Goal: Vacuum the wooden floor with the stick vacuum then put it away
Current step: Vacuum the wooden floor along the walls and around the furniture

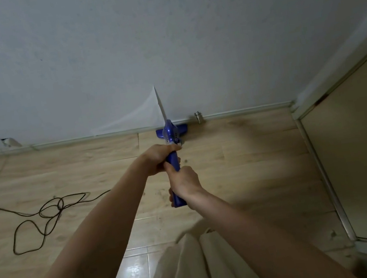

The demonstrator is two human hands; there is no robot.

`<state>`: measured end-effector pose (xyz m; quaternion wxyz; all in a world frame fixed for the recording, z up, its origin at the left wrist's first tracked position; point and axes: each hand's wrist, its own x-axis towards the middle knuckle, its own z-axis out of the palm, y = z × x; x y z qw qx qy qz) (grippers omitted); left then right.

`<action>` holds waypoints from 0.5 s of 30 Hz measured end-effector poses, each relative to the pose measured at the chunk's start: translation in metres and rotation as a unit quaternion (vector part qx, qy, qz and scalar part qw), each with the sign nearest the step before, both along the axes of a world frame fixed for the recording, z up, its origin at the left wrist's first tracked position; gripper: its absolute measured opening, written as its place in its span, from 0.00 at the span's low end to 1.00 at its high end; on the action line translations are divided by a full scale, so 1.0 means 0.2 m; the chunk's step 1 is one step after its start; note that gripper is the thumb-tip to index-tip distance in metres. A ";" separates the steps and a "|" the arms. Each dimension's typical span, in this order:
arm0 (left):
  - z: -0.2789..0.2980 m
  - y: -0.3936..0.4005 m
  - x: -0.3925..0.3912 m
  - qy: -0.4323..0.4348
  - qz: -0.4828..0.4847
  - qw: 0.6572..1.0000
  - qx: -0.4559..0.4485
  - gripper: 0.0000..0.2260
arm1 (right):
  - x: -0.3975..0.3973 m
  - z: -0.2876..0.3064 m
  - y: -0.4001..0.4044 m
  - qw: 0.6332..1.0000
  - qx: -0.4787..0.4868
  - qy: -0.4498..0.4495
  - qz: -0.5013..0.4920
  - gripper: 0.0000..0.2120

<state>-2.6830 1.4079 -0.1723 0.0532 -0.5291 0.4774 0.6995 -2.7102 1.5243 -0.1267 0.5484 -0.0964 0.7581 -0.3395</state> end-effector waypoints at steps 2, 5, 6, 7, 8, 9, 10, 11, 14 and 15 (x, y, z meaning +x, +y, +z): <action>-0.02 0.07 0.02 -0.005 -0.013 1.000 0.004 0.13 | 0.00 -0.02 0.08 0.999 0.021 0.015 0.032 0.18; -0.04 0.21 0.02 0.003 -0.031 0.999 0.015 0.14 | -0.02 -0.04 0.23 0.995 0.045 0.049 0.072 0.18; -0.04 0.25 0.02 0.008 -0.031 0.999 0.020 0.14 | -0.03 -0.04 0.28 0.994 0.052 0.060 0.080 0.18; -0.04 0.30 0.01 0.014 -0.027 0.999 0.025 0.12 | -0.04 -0.03 0.32 0.992 0.058 0.070 0.087 0.18; -0.04 0.34 0.01 0.020 -0.022 0.999 0.027 0.11 | -0.05 -0.02 0.36 0.990 0.065 0.078 0.094 0.18; -0.03 0.38 0.01 0.025 -0.017 0.999 0.029 0.10 | -0.06 0.00 0.40 0.989 0.070 0.082 0.098 0.19; -0.02 0.42 0.01 0.028 -0.015 0.999 0.030 0.10 | -0.06 0.02 0.44 0.988 0.074 0.087 0.101 0.19; -0.02 0.45 0.01 0.032 -0.015 0.999 0.032 0.11 | -0.06 0.05 0.48 0.987 0.076 0.094 0.104 0.20; 0.03 0.55 0.00 0.035 -0.024 0.999 0.028 0.07 | -0.06 0.15 0.60 0.985 0.068 0.120 0.099 0.19; 0.06 0.59 -0.01 0.032 -0.032 0.999 0.022 0.07 | -0.05 0.17 0.65 0.986 0.066 0.127 0.089 0.19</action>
